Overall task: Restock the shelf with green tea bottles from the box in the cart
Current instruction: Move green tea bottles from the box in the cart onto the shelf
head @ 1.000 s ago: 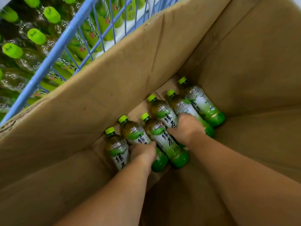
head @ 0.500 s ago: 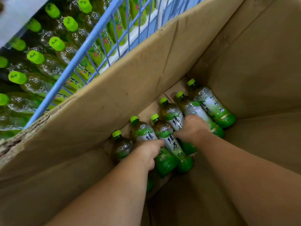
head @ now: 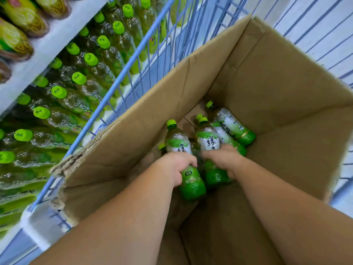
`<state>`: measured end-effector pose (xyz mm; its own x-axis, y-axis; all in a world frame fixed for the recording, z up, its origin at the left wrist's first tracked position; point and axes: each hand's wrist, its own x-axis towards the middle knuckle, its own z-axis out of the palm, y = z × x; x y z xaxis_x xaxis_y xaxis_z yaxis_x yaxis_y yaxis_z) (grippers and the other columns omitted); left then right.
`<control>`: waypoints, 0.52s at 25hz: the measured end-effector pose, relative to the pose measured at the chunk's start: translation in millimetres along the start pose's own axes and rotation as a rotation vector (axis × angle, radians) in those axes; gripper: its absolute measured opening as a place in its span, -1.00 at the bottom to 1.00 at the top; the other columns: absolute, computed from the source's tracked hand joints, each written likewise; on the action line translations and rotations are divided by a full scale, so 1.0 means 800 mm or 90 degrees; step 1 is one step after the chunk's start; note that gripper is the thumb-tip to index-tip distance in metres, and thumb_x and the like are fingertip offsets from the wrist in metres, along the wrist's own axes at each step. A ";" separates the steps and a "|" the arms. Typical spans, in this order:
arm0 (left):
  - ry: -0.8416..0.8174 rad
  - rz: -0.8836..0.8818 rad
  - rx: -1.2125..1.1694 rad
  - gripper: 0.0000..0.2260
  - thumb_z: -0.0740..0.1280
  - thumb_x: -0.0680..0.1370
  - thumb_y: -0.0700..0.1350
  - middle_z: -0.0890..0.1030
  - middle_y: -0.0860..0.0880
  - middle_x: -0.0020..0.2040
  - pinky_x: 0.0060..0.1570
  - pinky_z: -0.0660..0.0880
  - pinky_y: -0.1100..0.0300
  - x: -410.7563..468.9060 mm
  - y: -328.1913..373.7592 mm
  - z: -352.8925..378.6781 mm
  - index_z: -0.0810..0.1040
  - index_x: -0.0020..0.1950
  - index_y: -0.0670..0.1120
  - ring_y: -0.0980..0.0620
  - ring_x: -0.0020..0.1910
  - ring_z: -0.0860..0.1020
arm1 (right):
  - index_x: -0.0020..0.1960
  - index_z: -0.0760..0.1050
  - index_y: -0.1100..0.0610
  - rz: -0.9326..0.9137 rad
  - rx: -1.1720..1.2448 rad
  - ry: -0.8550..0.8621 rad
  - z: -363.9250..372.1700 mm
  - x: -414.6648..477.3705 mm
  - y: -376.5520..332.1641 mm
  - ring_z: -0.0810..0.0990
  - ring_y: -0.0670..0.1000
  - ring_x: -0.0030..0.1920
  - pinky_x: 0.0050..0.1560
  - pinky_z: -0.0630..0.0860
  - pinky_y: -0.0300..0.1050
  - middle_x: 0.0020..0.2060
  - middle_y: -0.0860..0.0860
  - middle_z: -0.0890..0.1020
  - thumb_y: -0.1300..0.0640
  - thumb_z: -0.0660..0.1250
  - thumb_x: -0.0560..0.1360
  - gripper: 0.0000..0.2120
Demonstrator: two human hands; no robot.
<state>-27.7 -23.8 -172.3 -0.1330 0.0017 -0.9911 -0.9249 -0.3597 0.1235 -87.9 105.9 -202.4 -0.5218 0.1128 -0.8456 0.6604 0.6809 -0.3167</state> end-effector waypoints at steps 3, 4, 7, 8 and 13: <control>0.012 0.074 0.021 -0.53 0.41 0.27 -0.35 0.63 -0.25 0.05 0.09 0.60 -0.17 -0.028 -0.002 -0.002 0.52 0.19 -0.25 -0.22 -0.04 0.65 | 0.01 0.62 0.17 -0.019 0.060 0.025 -0.014 -0.039 -0.007 0.74 0.19 -0.16 -0.09 0.69 0.25 -0.15 0.15 0.73 0.11 0.56 0.14 -0.55; 0.018 0.098 0.015 -0.50 0.42 0.24 -0.35 0.64 -0.26 0.04 0.04 0.62 -0.18 -0.039 -0.002 -0.004 0.52 0.19 -0.23 -0.23 -0.06 0.66 | -0.01 0.63 0.17 -0.026 0.083 0.035 -0.018 -0.052 -0.010 0.74 0.20 -0.16 -0.10 0.69 0.26 -0.15 0.15 0.73 0.12 0.55 0.14 -0.57; -0.007 0.143 0.016 -0.38 0.46 0.14 -0.32 0.67 -0.25 0.02 -0.01 0.62 -0.26 -0.083 -0.002 -0.014 0.54 0.21 -0.17 -0.24 -0.10 0.69 | -0.05 0.63 0.15 -0.050 0.145 0.067 -0.030 -0.100 -0.017 0.73 0.20 -0.14 -0.08 0.70 0.20 -0.13 0.15 0.73 0.20 0.54 0.24 -0.71; -0.009 0.155 0.023 -0.34 0.46 0.10 -0.30 0.67 -0.25 0.03 -0.02 0.62 -0.28 -0.094 -0.004 -0.019 0.54 0.22 -0.16 -0.25 -0.10 0.69 | -0.04 0.63 0.15 -0.058 0.159 0.066 -0.033 -0.118 -0.017 0.73 0.20 -0.15 -0.09 0.70 0.18 -0.13 0.15 0.73 0.21 0.54 0.24 -0.70; -0.040 0.205 0.085 -0.41 0.51 0.17 -0.26 0.68 -0.22 0.03 -0.09 0.64 -0.25 -0.192 -0.028 -0.055 0.56 0.20 -0.10 -0.21 -0.11 0.71 | 0.05 0.56 0.13 -0.098 0.171 0.113 -0.040 -0.227 -0.020 0.70 0.10 -0.19 -0.23 0.66 -0.02 -0.11 0.10 0.69 0.15 0.59 0.24 -0.58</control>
<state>28.7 -57.1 -25.1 -0.4430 -0.0328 -0.8959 -0.8700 -0.2255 0.4384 -21.1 97.7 -29.5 -0.6969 0.1636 -0.6983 0.6725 0.4875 -0.5569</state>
